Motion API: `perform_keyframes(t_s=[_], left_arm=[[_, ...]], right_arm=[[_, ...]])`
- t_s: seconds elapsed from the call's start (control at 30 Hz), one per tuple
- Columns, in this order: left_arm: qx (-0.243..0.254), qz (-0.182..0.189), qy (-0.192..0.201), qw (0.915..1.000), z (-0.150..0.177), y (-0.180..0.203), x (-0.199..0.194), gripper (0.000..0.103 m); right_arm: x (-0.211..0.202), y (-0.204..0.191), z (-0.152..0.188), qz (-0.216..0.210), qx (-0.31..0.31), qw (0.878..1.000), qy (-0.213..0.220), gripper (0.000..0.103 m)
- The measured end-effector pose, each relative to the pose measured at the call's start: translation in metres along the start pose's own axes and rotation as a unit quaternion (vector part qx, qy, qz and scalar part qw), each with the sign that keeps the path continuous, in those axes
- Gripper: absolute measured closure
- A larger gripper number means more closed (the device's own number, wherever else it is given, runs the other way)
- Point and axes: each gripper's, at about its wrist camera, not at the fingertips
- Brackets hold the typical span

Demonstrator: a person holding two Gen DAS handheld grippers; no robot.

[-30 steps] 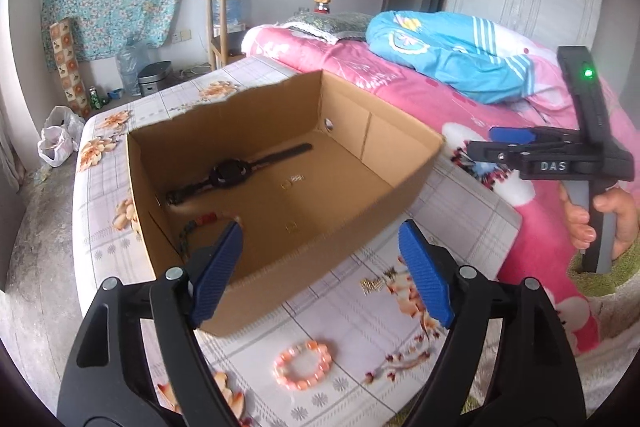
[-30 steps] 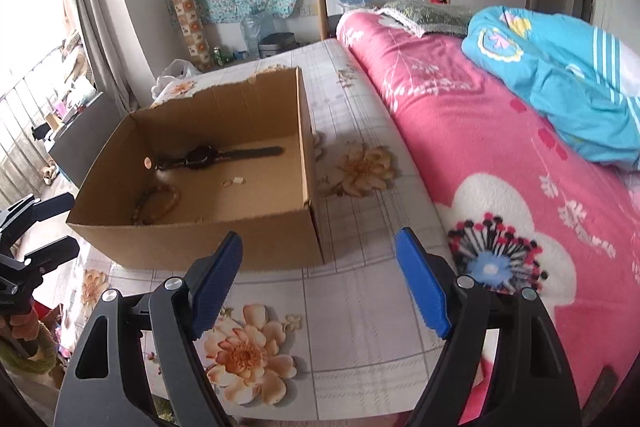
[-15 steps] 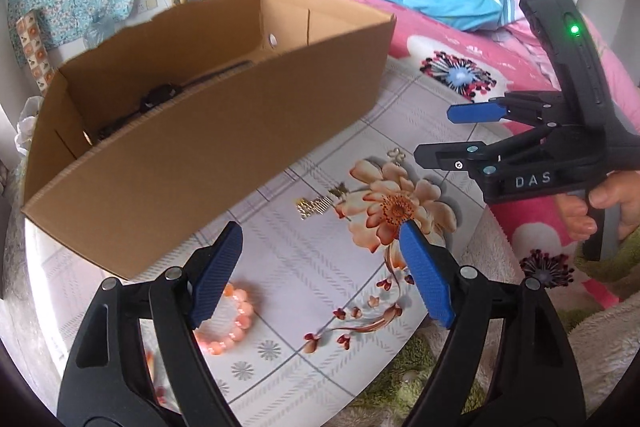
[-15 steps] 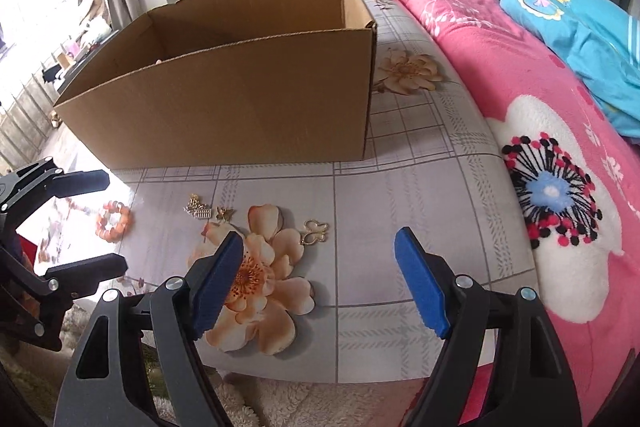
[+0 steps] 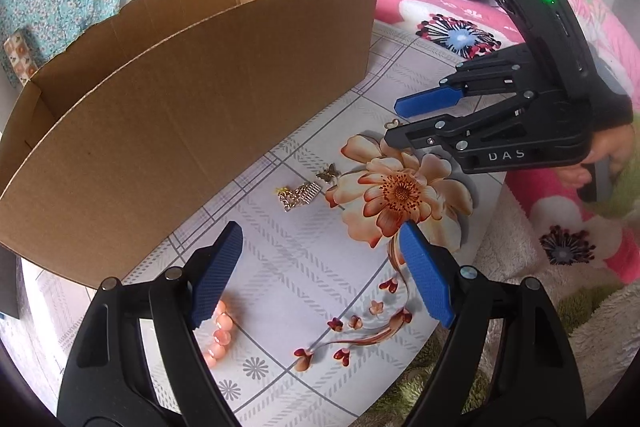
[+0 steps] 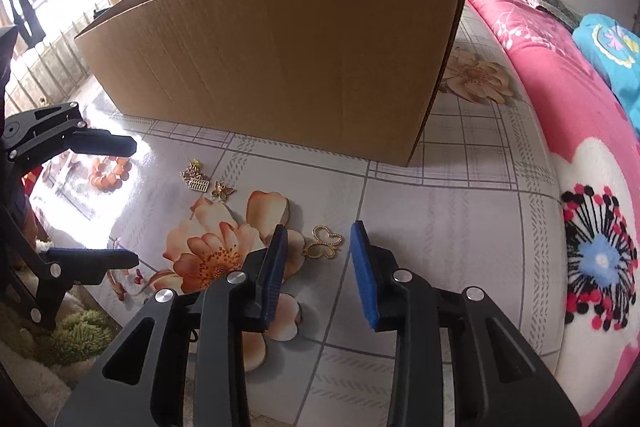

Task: Organize jewelry
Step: 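Withdraw both tools and move the right tool toward the gold butterfly earrings, then close the right tool on a gold butterfly earring while the left tool closes on a gold charm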

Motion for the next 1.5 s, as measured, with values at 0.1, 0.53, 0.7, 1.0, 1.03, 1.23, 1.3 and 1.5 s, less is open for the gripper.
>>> perform_keyframes(t_s=[0.1, 0.53, 0.7, 1.0, 1.03, 1.23, 1.3, 1.5], left_arm=[[0.001, 0.003, -0.002, 1.0, -0.001, -0.002, 0.002, 0.026], [-0.005, 0.002, -0.007, 1.0, -0.004, -0.005, 0.01, 0.026], [0.001, -0.003, -0.003, 1.0, -0.005, -0.004, 0.009, 0.026], [0.026, -0.024, 0.006, 0.9994, -0.013, 0.007, 0.016, 0.052], [0.029, -0.025, 0.005, 0.9993, -0.013, 0.007, 0.017, 0.055], [0.043, -0.025, -0.008, 0.9987, -0.018, 0.009, 0.027, 0.085], [0.048, -0.028, -0.01, 0.9984, -0.021, 0.01, 0.029, 0.091], [0.062, -0.033, -0.021, 0.9973, -0.023, 0.01, 0.036, 0.095]], right_arm=[[0.0, -0.001, -0.002, -0.007, -0.032, 0.999, -0.004, 0.071], [-0.006, 0.012, 0.001, -0.047, -0.024, 0.999, 0.003, 0.083], [-0.01, 0.016, 0.003, -0.046, 0.005, 0.999, 0.011, 0.084], [-0.018, 0.007, 0.01, -0.026, 0.067, 0.997, 0.038, 0.083], [-0.018, 0.008, 0.009, -0.024, 0.073, 0.996, 0.04, 0.083], [-0.017, 0.01, 0.01, -0.026, 0.09, 0.995, 0.044, 0.083], [-0.017, 0.009, 0.011, -0.029, 0.091, 0.994, 0.046, 0.083], [-0.016, 0.012, 0.01, -0.035, 0.095, 0.994, 0.051, 0.083]])
Point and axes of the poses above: each gripper's, at about its wrist camera, not at the fingertips, and x roughly the way its jaws point, y to its right, z to its underside, and after that the axes turned 8 degrees about -x, right-handed
